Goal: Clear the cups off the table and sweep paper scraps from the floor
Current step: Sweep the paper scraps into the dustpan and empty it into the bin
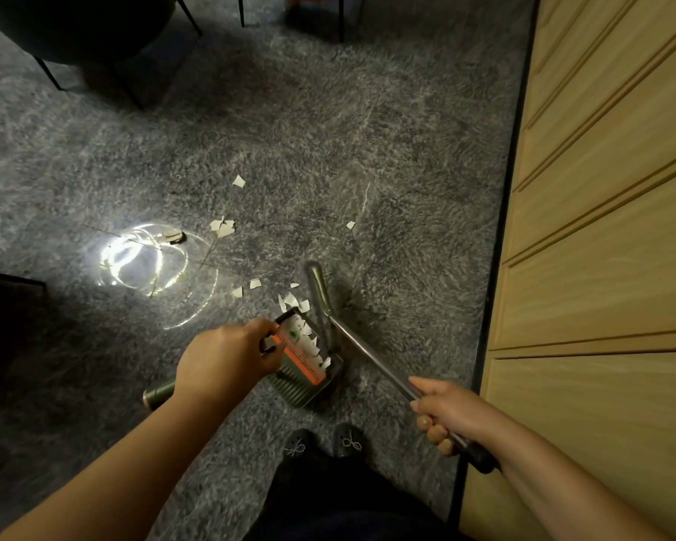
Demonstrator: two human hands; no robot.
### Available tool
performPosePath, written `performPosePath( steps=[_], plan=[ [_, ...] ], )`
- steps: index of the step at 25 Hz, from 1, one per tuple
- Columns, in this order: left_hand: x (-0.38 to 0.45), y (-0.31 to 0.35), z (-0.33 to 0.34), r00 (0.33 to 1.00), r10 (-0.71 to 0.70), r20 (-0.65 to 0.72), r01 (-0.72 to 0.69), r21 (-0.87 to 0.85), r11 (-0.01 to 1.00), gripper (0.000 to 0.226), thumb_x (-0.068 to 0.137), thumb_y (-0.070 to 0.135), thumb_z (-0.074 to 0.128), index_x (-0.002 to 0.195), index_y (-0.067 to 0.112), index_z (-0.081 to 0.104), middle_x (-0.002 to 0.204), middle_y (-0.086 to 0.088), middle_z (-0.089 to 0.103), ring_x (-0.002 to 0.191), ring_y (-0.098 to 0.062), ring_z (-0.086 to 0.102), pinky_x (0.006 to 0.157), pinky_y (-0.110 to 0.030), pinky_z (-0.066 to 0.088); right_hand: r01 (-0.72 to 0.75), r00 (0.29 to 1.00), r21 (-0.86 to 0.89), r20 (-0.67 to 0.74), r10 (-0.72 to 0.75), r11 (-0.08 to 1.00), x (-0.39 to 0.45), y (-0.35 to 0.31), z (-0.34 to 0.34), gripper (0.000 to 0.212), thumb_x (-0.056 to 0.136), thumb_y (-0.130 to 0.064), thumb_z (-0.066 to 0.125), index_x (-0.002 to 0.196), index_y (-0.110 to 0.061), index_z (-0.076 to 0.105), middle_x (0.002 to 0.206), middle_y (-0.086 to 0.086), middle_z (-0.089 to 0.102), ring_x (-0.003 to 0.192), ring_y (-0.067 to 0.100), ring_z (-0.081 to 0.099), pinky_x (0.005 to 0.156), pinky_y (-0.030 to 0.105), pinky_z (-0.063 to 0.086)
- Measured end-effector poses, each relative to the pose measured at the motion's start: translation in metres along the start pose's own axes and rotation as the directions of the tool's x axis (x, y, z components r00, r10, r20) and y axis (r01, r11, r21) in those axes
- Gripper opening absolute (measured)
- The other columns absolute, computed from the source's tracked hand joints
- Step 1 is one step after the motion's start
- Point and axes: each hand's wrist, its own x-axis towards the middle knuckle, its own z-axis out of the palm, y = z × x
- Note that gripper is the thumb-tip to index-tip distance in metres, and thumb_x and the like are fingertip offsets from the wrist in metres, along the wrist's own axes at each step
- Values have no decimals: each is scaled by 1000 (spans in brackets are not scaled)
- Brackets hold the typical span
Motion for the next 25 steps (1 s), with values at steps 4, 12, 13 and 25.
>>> performPosePath(
  steps=[4, 12, 13, 25],
  plan=[
    [-14, -21, -2, 1000, -21, -11, 21, -46, 999, 31, 82, 53, 65, 106, 34, 67, 79, 7, 71, 69, -19, 67, 58, -30, 53, 12, 999, 83, -51, -8, 996, -2, 0, -1, 61, 98, -3, 42, 150, -26, 23, 53, 1, 44, 35, 6, 36, 34, 16, 30],
    [-44, -74, -7, 978, -186, -91, 159, -246, 956, 30, 77, 43, 76, 102, 28, 71, 81, 7, 74, 71, -22, 70, 58, -28, 50, 60, 986, 147, -161, -36, 987, 0, -31, 34, 59, 97, 0, 40, 150, -22, 23, 57, 4, 43, 31, 5, 36, 32, 15, 30],
    [-46, -81, -9, 971, -216, -100, 184, -260, 948, 30, 77, 44, 76, 102, 29, 71, 81, 8, 74, 72, -21, 70, 58, -27, 49, 67, 984, 149, -172, -41, 987, 2, -37, 38, 58, 98, 0, 39, 150, -22, 24, 58, 5, 43, 31, 5, 36, 33, 14, 29],
    [-8, -130, -25, 928, -361, -89, 327, -266, 907, 35, 78, 48, 72, 108, 30, 71, 89, 4, 75, 82, -24, 70, 67, -31, 52, 117, 969, 128, -234, -85, 985, 43, -116, 41, 58, 97, 1, 40, 149, -20, 26, 57, 6, 41, 29, 6, 34, 33, 12, 28]
  ],
)
